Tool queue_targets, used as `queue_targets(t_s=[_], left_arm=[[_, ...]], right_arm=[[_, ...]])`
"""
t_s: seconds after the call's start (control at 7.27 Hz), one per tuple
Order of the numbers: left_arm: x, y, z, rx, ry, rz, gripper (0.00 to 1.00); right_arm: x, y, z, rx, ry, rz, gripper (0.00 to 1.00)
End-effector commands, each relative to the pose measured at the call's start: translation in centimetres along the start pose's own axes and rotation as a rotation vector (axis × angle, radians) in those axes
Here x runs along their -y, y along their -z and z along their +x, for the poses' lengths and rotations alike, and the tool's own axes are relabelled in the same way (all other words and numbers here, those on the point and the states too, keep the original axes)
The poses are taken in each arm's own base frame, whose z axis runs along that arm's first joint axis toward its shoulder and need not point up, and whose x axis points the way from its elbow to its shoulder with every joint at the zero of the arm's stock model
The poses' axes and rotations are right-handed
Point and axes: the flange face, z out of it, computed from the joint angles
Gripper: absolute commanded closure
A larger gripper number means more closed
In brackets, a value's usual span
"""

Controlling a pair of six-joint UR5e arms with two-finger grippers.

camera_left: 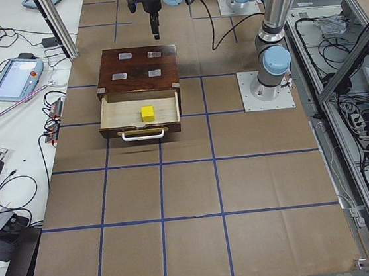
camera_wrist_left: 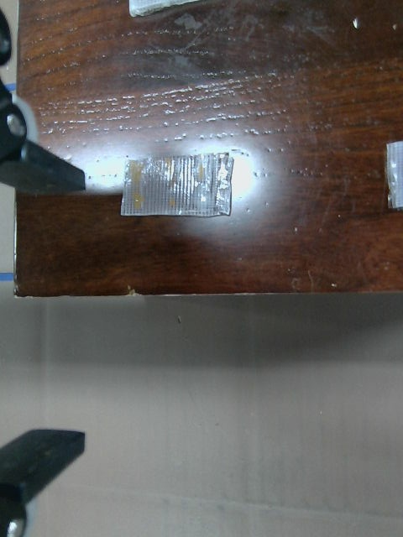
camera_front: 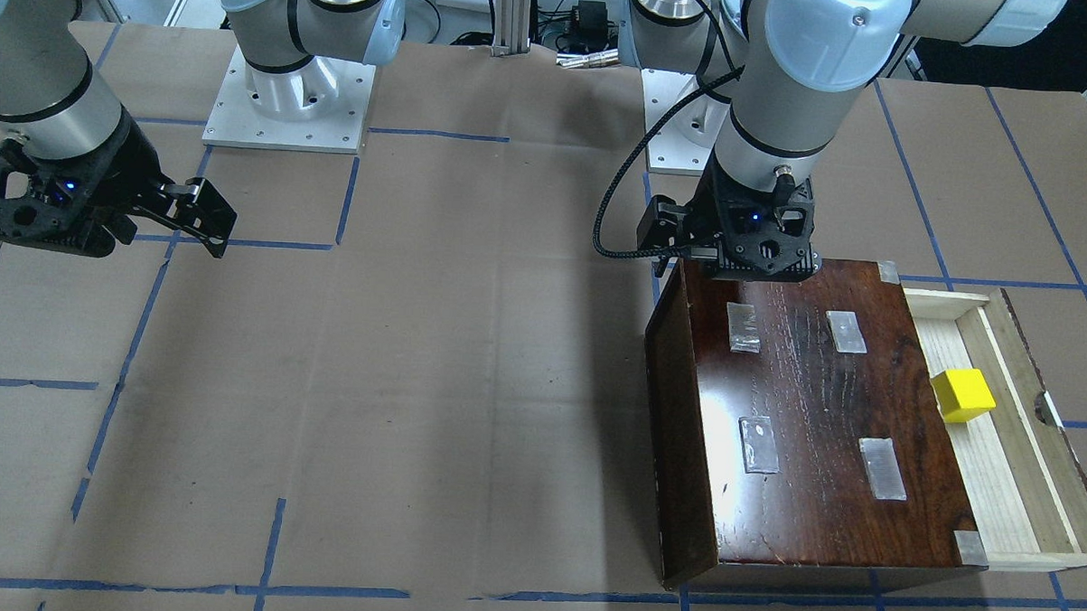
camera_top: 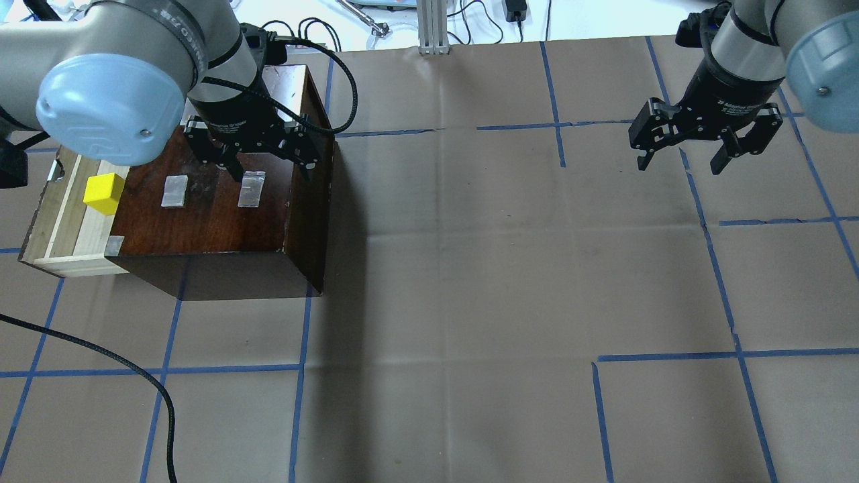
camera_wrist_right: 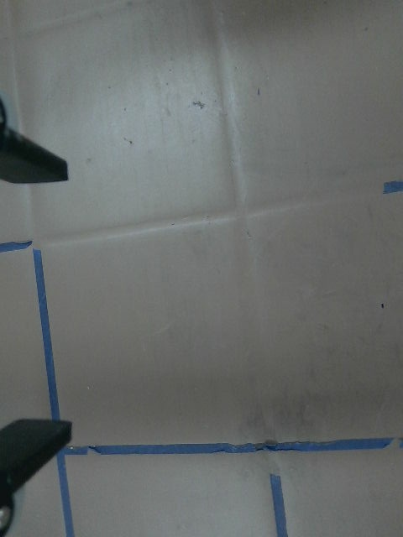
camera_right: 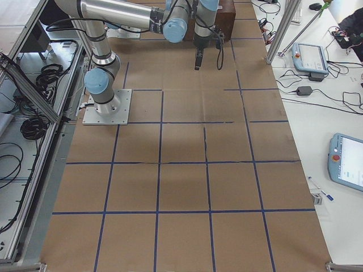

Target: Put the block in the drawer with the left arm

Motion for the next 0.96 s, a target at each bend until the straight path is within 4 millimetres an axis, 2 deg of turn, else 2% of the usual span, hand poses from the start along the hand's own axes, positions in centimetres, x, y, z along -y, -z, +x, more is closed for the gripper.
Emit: queue_targets(t_s=[0.0, 0.83], left_arm=[[-0.06, 0.02, 0.02, 0.005, -0.001, -0.001, 0.01], [0.02, 0.12, -0.77, 0.011, 0.009, -0.003, 0.01]], right_arm=[[-0.01, -0.03, 0.0, 0.0, 0.0, -0.001, 0.0], [-0.01, -0.03, 0.0, 0.0, -0.001, -0.001, 0.0]])
